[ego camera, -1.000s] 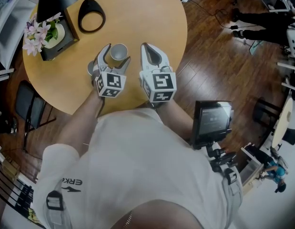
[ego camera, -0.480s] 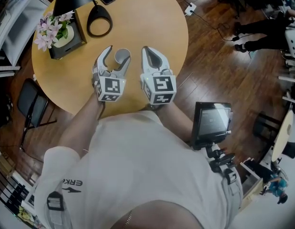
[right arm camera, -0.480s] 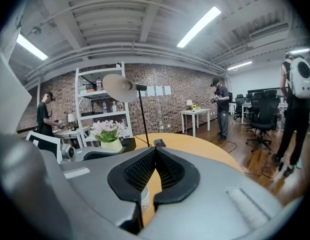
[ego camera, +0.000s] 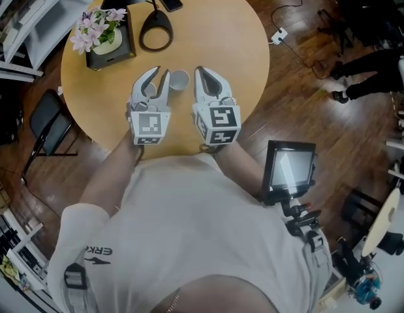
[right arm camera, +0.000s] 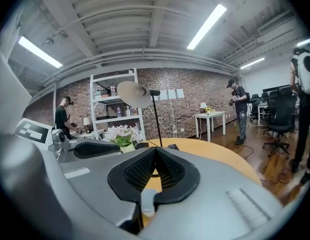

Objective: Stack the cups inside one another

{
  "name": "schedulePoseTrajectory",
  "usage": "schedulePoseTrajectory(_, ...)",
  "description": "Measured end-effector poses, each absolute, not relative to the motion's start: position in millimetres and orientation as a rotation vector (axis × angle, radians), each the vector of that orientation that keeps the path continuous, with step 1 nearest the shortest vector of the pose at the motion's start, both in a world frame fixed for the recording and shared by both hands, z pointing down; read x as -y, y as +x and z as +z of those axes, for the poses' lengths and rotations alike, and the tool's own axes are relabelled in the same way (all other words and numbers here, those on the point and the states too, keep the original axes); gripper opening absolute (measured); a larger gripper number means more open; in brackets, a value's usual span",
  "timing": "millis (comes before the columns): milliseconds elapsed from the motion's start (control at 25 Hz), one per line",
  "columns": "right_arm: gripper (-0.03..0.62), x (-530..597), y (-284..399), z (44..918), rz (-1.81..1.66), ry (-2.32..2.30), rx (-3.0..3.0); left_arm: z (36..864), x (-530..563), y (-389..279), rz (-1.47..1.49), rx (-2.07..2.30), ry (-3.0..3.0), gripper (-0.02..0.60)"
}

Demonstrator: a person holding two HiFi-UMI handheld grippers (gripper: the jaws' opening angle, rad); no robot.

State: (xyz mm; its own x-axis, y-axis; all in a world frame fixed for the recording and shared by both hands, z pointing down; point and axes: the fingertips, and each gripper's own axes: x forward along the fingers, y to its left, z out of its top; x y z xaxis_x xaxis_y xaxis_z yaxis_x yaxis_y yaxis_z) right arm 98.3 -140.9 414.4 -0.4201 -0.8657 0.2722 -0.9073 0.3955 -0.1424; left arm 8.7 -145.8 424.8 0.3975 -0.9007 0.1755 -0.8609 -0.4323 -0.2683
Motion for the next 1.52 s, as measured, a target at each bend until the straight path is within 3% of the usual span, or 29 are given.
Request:
schedulePoseTrajectory(80, 0.014, 142.6, 92.1, 414.2, 0.407, 1.564, 2.521, 419.4, 144.3, -0.9, -0.441, -1.644, -2.480, 0.022)
schedulePoseTrajectory(160, 0.014, 144.1, 85.2, 414.9, 0.411, 1.535, 2.543, 415.9, 142.3, -9.9, -0.440, -1.680, -2.455, 0.002)
schedulePoseTrajectory(1000, 0.014, 117.3, -4.7, 430.4, 0.381, 1.579, 2.399, 438.1, 133.6, -115.0, -0.380, -1.653, -2.586, 0.002)
schedulePoseTrajectory(1520, 0.014, 87.1, -11.7, 486.1, 0.540, 1.641, 2.214, 500.7, 120.8, -125.5, -0.517, -1.515, -2.741, 0.002)
